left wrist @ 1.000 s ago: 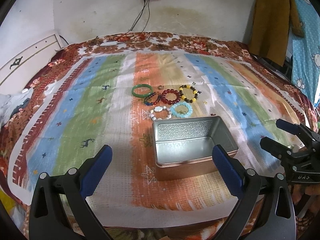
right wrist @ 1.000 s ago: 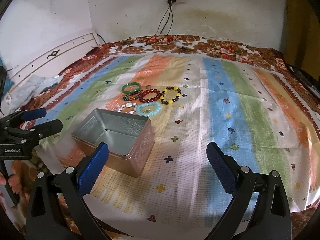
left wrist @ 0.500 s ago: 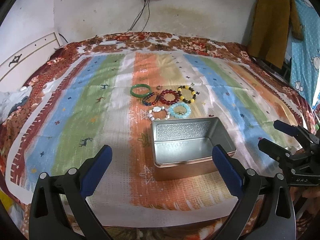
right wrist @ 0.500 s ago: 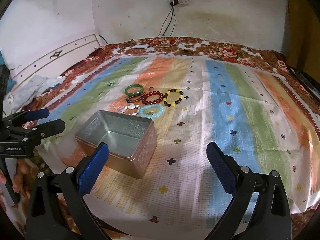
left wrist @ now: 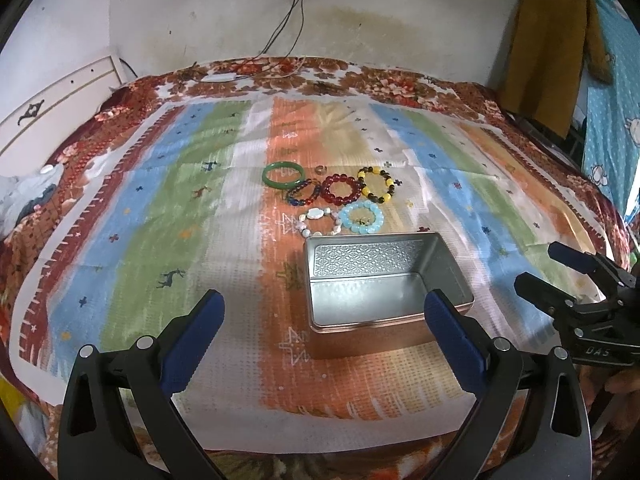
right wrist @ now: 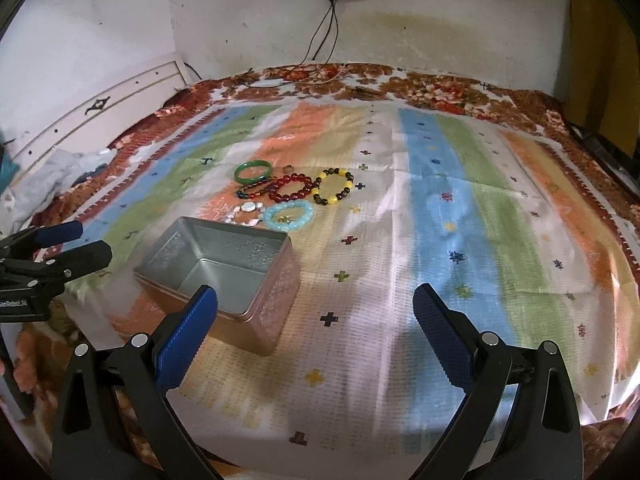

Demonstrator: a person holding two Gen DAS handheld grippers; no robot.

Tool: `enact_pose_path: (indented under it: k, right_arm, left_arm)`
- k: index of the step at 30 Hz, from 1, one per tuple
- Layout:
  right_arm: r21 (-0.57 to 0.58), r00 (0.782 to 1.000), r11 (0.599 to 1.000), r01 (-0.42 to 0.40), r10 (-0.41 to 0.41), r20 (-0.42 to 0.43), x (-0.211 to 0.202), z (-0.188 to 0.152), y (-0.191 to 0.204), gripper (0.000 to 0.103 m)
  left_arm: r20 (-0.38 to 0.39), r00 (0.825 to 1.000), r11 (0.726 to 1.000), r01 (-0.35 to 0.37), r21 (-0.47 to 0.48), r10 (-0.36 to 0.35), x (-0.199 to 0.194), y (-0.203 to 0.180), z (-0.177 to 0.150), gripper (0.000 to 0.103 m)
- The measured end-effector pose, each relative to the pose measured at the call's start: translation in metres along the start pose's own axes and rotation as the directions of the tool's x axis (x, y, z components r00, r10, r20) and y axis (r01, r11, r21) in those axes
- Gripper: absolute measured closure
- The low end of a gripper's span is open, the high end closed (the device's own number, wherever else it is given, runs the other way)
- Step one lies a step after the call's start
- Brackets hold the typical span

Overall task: Organize jewelry
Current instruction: 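Move both tools forward toward the bracelets beside the silver tin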

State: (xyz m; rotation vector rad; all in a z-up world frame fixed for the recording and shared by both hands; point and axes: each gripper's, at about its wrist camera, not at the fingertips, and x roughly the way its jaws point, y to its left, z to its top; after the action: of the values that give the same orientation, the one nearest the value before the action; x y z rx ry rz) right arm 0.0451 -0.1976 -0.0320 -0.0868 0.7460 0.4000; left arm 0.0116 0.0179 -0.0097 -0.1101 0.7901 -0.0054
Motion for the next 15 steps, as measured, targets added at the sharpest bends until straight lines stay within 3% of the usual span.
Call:
enact_pose_path:
  k: [15]
  right_arm:
    - [-0.024, 1.000, 1.000, 0.000, -0.001, -0.027, 0.015, 0.011, 0.006, 0.004]
  left_arm:
    - [-0.050, 0.999, 1.000, 0.005, -0.012, -0.006, 0.016, 0.002, 0.012, 0.006]
